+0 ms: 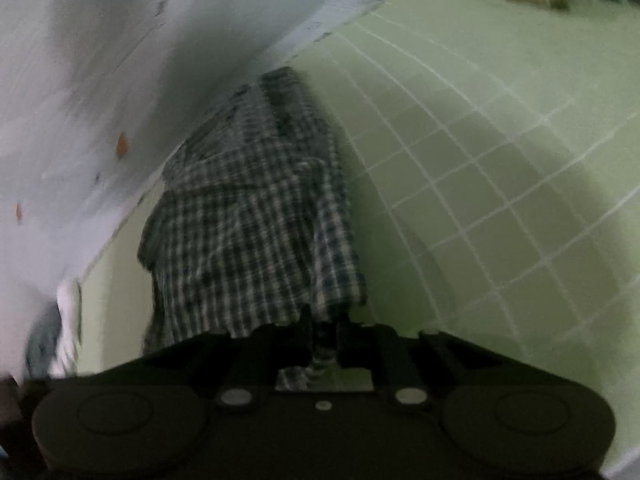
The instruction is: Fold clothes
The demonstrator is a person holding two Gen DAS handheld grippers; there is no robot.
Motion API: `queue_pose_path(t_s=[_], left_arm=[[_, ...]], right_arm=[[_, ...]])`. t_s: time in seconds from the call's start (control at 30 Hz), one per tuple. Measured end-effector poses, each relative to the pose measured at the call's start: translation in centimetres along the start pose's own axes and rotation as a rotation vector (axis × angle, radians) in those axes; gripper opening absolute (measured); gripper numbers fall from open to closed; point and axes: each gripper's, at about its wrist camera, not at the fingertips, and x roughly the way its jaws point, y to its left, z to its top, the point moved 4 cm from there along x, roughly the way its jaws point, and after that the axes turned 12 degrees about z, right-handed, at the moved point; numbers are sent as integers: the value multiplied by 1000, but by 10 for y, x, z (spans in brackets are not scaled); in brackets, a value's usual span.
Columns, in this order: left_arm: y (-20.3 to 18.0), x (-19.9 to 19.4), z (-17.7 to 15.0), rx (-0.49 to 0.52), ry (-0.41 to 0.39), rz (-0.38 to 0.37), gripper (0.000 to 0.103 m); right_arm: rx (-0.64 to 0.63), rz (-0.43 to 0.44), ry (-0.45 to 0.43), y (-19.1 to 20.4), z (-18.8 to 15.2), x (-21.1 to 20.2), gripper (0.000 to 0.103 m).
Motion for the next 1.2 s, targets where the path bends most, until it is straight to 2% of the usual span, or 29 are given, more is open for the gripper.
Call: queue_pose_path(t_s=[0.07, 0.23, 0.47, 0.67, 0.8, 1.03, 1.2], left_arm=[[7, -12, -12, -13, -6, -19, 7], [20, -29, -24, -120, 57, -53, 7], [1, -71, -22, -139, -3, -153, 6], [-16, -87, -7, -171, -25, -207, 6], [-25, -92, 6, -181, -33, -215, 6], [-44, -82, 38, -222, -8, -227, 6], [-72, -65, 72, -225, 10, -218, 6]], right_arm=[[-35, -3, 12, 1, -10, -18, 9], [-112, 26, -3, 8, -22, -67, 9], [-132, 104, -20, 21, -2, -107, 9], [-114, 163, -30, 29, 20, -109, 9], [-66, 211, -35, 34, 40, -100, 9], [-15, 270, -33, 47, 80, -76, 9], [4, 276, -26, 53, 110, -51, 9]])
